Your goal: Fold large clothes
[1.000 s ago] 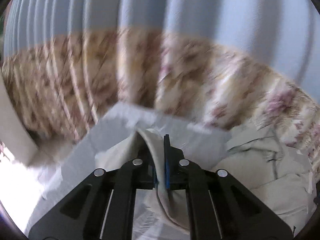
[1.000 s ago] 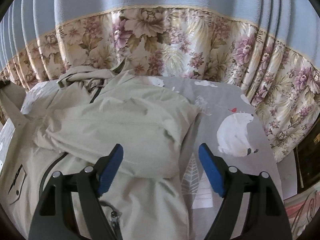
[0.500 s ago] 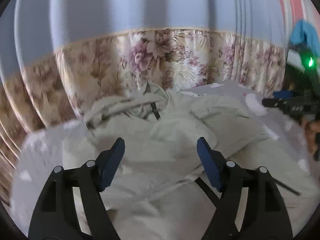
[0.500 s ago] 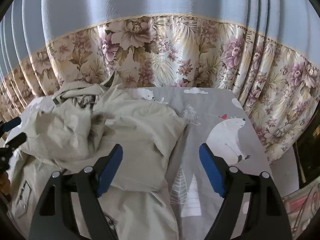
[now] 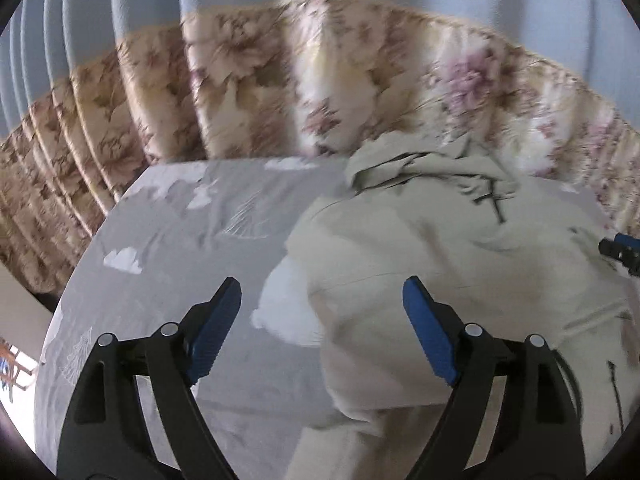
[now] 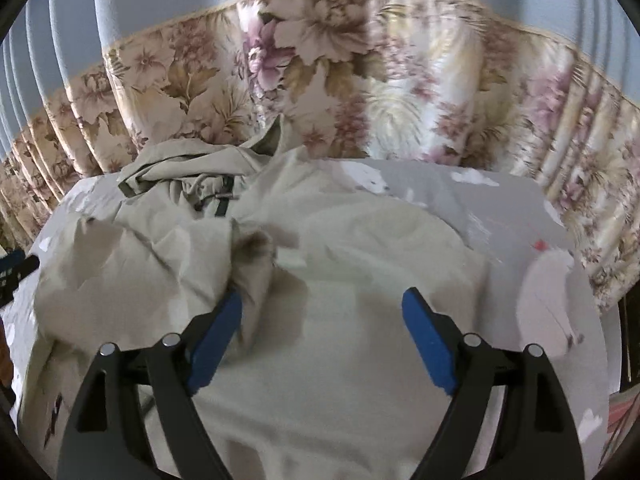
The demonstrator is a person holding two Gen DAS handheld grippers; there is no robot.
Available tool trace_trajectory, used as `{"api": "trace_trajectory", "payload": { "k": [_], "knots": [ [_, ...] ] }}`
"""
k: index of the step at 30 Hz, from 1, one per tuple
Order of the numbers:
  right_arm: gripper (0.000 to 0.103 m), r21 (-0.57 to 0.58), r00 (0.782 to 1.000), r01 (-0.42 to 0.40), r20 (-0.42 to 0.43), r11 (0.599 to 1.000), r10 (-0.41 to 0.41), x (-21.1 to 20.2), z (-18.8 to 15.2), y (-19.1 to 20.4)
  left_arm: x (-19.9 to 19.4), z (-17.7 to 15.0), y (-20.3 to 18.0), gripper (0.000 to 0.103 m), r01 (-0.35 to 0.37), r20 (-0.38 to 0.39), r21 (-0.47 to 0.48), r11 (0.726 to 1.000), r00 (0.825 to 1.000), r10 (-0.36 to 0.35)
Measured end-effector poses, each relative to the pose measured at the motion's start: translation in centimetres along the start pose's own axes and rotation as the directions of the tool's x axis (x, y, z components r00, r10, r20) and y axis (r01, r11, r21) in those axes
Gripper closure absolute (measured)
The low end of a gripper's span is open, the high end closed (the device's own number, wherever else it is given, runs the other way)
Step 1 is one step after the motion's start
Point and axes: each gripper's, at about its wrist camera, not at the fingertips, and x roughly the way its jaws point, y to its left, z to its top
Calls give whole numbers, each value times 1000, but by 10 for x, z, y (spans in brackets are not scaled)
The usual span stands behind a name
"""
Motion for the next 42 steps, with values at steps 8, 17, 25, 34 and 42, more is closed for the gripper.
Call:
{"api": "trace_trajectory", "payload": {
  "k": [8, 17, 25, 34, 42],
  "knots": [
    [41, -9, 979, -115, -173, 993, 112, 63, 8, 40, 32, -3, 2, 20, -38, -47, 21, 999, 998, 39],
    [98, -51, 988, -155, 10, 987, 156, 0, 10, 55, 50, -5, 5, 15, -68, -91, 24, 997, 993, 70],
    [97, -36, 1000, -5, -29, 999, 4, -4, -20, 8, 67, -19, -20, 3, -173, -98, 153, 973, 977, 189],
    [59, -73, 993, 29, -116, 997, -37, 26, -45, 14, 70, -18, 0, 3, -339, -53, 214, 916, 933, 357],
    [46, -9, 999, 48, 20, 999, -48, -29, -32, -6, 19, 5, -1, 5, -302, 25, 141, 943, 953, 301]
  ]
}}
